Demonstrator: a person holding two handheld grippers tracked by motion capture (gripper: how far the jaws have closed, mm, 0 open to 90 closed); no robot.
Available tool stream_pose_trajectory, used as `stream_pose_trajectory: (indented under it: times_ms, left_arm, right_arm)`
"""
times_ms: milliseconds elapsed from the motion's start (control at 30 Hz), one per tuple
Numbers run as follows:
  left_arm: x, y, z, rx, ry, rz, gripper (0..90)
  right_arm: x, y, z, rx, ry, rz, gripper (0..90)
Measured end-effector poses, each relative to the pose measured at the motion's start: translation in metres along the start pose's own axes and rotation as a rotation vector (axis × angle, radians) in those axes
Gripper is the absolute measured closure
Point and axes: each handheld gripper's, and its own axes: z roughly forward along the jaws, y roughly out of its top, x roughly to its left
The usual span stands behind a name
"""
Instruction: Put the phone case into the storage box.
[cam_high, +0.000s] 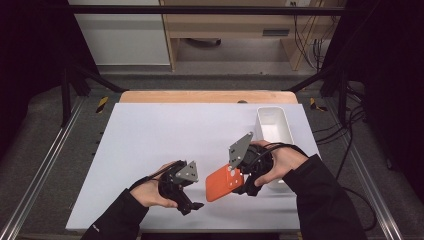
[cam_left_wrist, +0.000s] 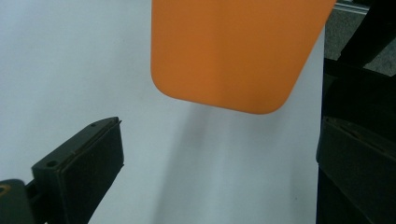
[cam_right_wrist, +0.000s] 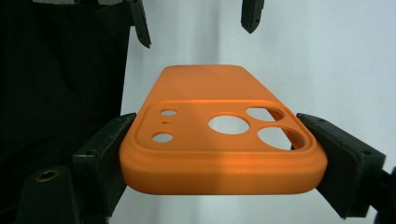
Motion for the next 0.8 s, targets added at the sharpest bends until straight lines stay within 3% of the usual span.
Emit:
stream_pose_trajectory:
  times_ms: [400,800]
  left_arm:
    - [0.001,0.014,0.010,0.046,-0.008,0.038,0.4]
    - [-0.001,0.023,0.017,0.067,-0.007,0.066,1.0]
  right_arm:
    - [-0.003,0.021,0.007,0.108,0.010,-0.010,16.4]
    - [-0.002,0.038,0.015,0.148,0.023,-0.046,16.4]
